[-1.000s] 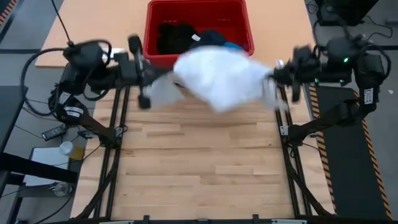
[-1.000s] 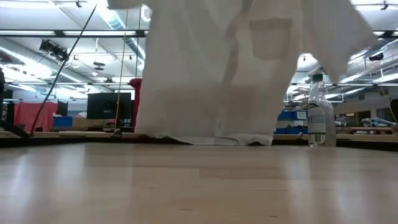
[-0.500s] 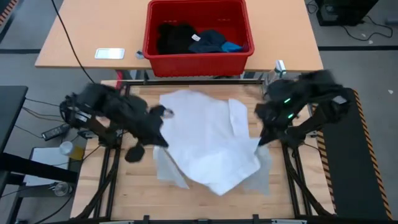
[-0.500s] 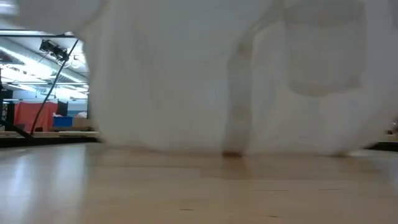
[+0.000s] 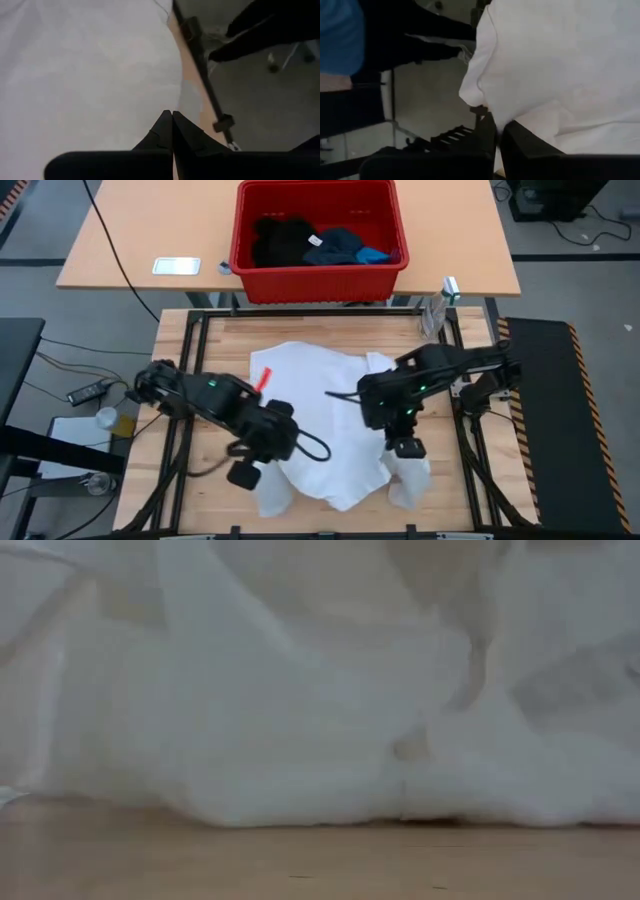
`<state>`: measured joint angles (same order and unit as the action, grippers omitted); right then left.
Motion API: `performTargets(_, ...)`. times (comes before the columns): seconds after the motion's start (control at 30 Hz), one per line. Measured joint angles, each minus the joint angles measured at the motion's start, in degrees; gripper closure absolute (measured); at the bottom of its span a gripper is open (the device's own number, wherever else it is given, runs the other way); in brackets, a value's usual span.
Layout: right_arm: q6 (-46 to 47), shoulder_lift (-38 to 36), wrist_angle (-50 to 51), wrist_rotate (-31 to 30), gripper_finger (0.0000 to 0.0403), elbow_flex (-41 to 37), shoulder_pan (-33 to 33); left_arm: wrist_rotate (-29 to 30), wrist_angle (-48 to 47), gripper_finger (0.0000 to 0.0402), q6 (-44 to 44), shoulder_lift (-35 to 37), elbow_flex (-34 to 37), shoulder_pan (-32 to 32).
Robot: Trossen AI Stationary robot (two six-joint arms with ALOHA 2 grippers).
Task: Fold Laundry from Bin
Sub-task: Remove the white polo shirt from the red bin and place it on the table, then fold the white polo shirt
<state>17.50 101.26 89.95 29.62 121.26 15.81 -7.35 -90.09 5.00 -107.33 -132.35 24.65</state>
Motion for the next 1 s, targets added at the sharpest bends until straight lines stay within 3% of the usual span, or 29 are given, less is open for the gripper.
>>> performTargets(0.13,-1.49,-0.10,0.12,-1.50,0.0323,-1.64,0.38,1.95,1.02,0.0383,-0.52,-2.10,-0.01,-0.89)
performTargets(0.37,0.00,-1.74,0.06,-0.65,0.0211,-1.97,0.35,2.10,1.54,0.0256,0.02,-2.93,-0.01,-1.57)
performTargets(0.53,0.71,-4.62,0.09,-7.97,0.0170,-1.95,0.11,3.32,0.28,0.0189,1.74,-2.58,-0.01,-1.77)
performTargets(0.67,0.46,-5.60,0.04,-13.81,0.0166,-1.93,-0.60,5.07,2.01,0.0183,2.34,-2.37,2.28,-1.14)
performTargets(0.83,0.37,-6.92,-0.59,-16.75,0.0171,-4.94,-0.56,7.01,4.49,0.0201,4.19,0.80,12.02,0.83)
performTargets(1.0,6.49,-18.81,-10.95,-26.35,0.0174,-15.33,1.51,19.07,15.23,0.0226,11.54,13.56,25.25,3.94)
